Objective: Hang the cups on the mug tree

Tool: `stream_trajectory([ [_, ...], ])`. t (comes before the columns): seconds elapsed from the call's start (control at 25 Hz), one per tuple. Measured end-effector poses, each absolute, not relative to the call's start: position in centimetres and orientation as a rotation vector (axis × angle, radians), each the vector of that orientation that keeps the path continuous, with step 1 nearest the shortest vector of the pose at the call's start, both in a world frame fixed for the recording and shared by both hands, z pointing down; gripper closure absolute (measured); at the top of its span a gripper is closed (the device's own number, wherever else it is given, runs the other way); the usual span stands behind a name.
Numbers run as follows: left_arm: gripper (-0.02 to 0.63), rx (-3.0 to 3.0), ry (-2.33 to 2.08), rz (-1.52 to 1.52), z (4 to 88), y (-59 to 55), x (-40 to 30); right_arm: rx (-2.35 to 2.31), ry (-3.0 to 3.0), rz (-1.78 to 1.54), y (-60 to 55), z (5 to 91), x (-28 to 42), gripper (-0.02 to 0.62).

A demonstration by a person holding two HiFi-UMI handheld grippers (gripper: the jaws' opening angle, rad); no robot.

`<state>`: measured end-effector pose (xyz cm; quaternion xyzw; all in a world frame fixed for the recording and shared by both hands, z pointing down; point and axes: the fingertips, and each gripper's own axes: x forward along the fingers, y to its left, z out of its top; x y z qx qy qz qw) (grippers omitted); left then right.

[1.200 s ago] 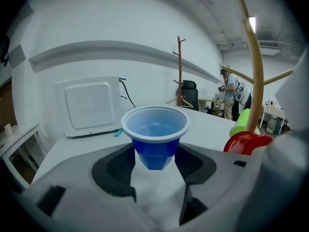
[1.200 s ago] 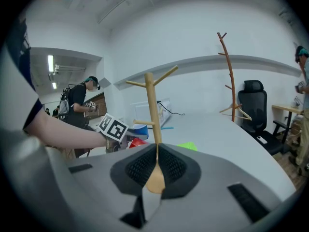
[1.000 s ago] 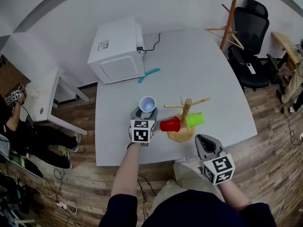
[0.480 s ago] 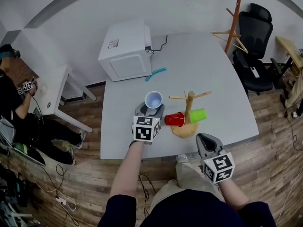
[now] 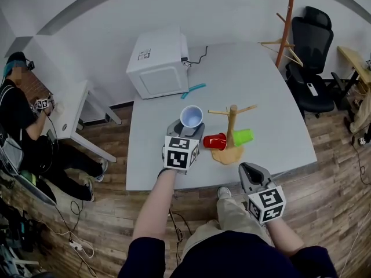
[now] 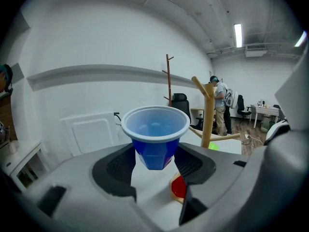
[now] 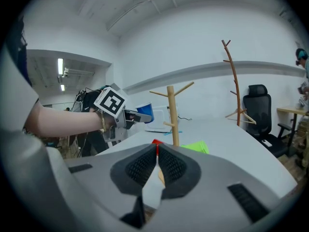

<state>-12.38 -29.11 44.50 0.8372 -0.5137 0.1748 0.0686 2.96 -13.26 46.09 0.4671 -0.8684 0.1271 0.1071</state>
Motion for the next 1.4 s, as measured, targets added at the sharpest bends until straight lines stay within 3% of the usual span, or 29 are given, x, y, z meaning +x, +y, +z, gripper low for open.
stream_trajectory([
  [0.88, 0.344, 2.592, -1.609, 0.661, 41.1, -27.9, -11.0, 1.414, -2.585, 0.314, -11.2, 44.1, 3.7, 0.561],
  [1.4, 0.344, 2.566, -1.730, 1.098, 40.9, -28.6, -11.1, 1.414, -2.594, 0.287, -10.6, 43.4, 3.9, 0.561],
])
